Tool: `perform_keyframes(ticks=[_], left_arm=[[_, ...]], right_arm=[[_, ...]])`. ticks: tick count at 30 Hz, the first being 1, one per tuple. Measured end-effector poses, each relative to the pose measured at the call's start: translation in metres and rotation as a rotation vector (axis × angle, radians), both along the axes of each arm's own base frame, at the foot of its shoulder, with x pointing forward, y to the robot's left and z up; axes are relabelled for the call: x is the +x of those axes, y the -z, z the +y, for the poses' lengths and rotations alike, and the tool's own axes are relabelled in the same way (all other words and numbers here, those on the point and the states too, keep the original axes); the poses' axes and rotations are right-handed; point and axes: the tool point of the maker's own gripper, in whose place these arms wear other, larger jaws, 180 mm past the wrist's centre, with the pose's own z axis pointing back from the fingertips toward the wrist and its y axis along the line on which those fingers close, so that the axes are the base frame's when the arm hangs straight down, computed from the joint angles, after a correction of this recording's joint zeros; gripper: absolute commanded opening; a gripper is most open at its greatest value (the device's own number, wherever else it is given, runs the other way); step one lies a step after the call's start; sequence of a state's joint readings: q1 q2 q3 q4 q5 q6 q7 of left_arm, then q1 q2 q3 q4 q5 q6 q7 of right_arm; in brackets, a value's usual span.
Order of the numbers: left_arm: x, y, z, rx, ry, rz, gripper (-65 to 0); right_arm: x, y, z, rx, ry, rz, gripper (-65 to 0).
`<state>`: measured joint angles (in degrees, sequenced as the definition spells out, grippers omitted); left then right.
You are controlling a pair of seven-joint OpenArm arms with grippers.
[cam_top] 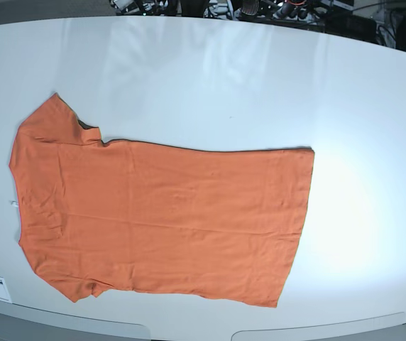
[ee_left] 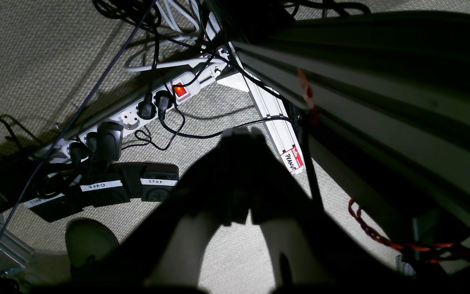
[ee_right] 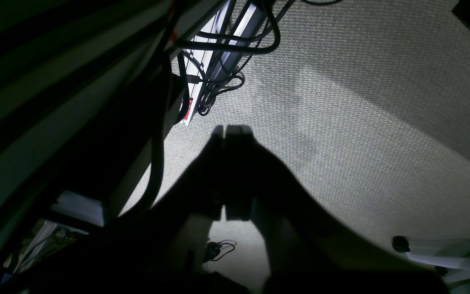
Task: Fold the T-shirt properly
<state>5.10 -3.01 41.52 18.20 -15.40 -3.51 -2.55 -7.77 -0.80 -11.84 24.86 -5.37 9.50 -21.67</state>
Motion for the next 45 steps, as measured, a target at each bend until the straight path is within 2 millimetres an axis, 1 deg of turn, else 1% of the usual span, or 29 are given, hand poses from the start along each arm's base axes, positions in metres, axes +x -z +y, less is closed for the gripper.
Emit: perform_keyframes(ticks=[5,10,17,32,34,36,41,43,45], left_arm=[[-0.003,-0.002,-0.009,-0.048,0.019,0.014,-65.0],[-0.004,-0.002,-0.009,-0.045,0.041,0.012,-65.0],[-0.003,-0.002,-0.009,-0.045,0.041,0.012,-65.0],[-0.004,-0.002,-0.008,-0.043,0.042,0.016,-65.0],[-0.007,-0.002,-0.007,-0.037,0.046,0.030,-65.0],[-0.013,-0.001,-0.006,-0.022,0.058,0.070,-65.0],[-0.035,-0.003,-0.007,0.011,0.097,0.191,-65.0],[-0.046,-0.007,-0.014,-0.003,0.105,0.212,-65.0],[-0.057,-0.011,-0.016,-0.018,0.112,0.224,-65.0]], right_arm=[[-0.002,-0.001,0.004,0.026,-0.009,0.010,-65.0],[-0.004,-0.002,0.007,0.051,-0.017,0.020,-65.0],[0.004,-0.002,0.005,0.032,-0.012,-0.006,-65.0],[0.004,-0.002,0.005,0.031,-0.011,-0.004,-65.0],[0.004,-0.002,0.005,0.031,-0.011,-0.004,-65.0],[-0.001,-0.003,0.003,0.022,-0.015,0.021,-65.0],[-0.026,-0.009,0.005,0.035,-0.052,0.141,-65.0],[-0.041,-0.011,0.006,0.039,-0.050,0.157,-65.0],[-0.062,-0.014,0.004,0.041,-0.049,0.173,-65.0]])
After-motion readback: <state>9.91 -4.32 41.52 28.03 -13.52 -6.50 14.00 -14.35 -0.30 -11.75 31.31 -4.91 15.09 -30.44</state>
